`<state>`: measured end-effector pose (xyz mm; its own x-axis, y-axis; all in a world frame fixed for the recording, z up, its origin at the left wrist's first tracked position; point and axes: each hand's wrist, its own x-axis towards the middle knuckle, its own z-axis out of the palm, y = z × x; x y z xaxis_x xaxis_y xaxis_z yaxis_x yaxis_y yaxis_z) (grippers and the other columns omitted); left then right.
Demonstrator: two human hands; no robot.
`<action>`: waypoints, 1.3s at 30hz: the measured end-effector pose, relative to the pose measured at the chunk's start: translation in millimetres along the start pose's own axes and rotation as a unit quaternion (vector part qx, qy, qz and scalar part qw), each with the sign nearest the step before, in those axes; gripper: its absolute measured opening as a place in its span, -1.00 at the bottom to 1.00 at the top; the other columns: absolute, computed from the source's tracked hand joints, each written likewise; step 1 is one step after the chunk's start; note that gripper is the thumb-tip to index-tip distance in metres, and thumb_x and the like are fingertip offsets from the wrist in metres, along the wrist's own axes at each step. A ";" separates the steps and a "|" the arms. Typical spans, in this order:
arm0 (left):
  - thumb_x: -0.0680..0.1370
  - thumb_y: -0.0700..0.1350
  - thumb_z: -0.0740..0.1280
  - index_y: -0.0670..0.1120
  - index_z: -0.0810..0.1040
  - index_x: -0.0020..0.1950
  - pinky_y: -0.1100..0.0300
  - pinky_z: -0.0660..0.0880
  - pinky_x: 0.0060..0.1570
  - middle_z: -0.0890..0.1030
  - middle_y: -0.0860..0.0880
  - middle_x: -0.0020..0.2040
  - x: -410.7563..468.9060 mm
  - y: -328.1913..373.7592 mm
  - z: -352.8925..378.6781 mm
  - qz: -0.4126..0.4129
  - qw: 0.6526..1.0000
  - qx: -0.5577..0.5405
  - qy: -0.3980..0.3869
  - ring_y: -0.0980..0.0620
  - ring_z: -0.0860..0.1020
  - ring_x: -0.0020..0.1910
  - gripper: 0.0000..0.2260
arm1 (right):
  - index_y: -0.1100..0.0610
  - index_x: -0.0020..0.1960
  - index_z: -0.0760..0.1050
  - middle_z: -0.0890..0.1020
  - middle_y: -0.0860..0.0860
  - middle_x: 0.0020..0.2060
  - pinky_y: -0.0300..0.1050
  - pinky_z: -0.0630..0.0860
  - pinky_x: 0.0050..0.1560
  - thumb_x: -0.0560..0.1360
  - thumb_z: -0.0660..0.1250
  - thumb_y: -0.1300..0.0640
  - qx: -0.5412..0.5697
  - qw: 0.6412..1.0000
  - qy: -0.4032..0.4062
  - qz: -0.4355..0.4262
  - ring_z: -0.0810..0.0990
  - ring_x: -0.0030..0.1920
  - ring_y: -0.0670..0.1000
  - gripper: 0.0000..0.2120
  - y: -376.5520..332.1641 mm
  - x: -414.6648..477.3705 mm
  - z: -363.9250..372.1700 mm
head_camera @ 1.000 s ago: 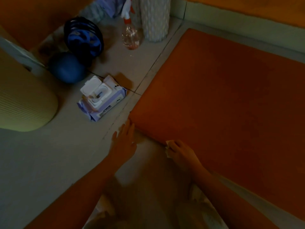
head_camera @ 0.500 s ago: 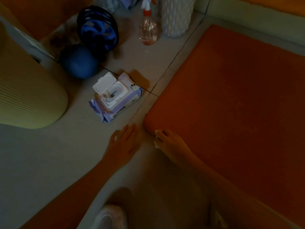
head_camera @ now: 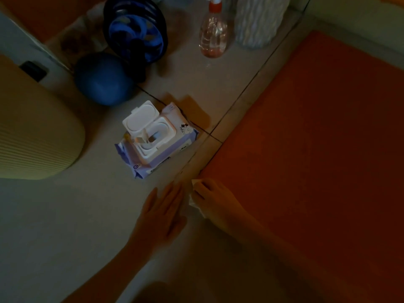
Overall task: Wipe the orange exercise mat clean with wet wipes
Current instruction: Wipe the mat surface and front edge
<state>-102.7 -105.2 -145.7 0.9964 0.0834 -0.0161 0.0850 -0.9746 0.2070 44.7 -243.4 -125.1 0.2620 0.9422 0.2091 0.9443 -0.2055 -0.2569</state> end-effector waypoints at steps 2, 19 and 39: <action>0.57 0.09 0.15 -0.13 0.21 0.50 -0.11 0.19 0.41 0.30 -0.10 0.48 -0.7 -2.3 6.3 -0.008 1.000 -0.004 0.023 -0.01 0.21 0.49 -0.45 | 0.22 -0.15 0.64 0.53 0.11 -0.07 -0.07 0.59 -0.18 0.09 0.67 0.12 0.017 1.000 0.007 0.004 0.62 -0.17 0.12 -0.60 2.4 8.2 4.0; 0.67 0.05 -0.04 -0.12 0.41 0.31 0.12 0.26 0.21 0.44 -0.06 0.27 58.8 23.9 -1.7 -0.110 0.982 -0.111 0.107 -0.04 0.41 0.21 -0.61 | 0.22 -0.32 0.61 0.56 0.15 -0.34 0.04 0.51 -0.25 0.15 0.47 0.37 -0.064 0.970 -0.054 0.227 0.57 -0.33 0.19 -0.86 151.2 84.8 -44.8; 0.58 0.00 0.11 -0.11 0.43 0.31 0.03 0.31 0.23 0.50 -0.05 0.24 183.5 75.3 4.1 -0.179 0.973 -0.108 0.100 0.03 0.35 0.24 -0.63 | 0.14 -0.18 0.65 0.65 0.02 -0.12 -0.02 0.23 0.10 0.50 0.16 0.06 -0.115 0.974 0.094 0.173 0.55 -0.01 0.16 -0.69 280.2 66.0 -57.1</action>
<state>86.5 -164.2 -137.1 0.8811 0.4691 0.0605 0.4028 -0.8111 0.4241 338.0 -254.0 -129.4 0.5843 0.7448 0.3222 0.8066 -0.5767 -0.1297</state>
